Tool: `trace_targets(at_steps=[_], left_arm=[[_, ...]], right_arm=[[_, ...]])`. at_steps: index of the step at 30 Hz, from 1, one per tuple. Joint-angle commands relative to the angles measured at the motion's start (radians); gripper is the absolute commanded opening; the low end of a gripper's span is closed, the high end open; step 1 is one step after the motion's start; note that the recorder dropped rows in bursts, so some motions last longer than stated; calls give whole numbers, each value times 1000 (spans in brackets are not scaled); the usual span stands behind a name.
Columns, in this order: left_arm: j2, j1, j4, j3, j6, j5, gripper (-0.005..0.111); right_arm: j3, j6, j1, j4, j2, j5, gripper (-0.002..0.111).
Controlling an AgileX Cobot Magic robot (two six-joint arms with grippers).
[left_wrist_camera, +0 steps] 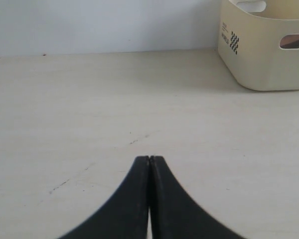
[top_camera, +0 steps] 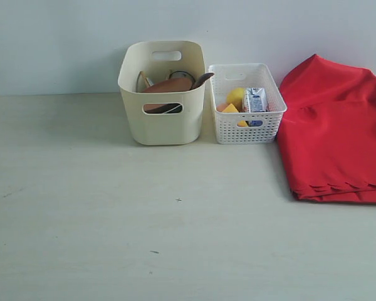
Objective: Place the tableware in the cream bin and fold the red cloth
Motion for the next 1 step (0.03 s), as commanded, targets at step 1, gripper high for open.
trace_targets(at_steps=[1], left_arm=[[-6, 0, -10, 2, -3, -8, 0]], right_arm=[[5, -2, -6, -2, -5, -5, 0]])
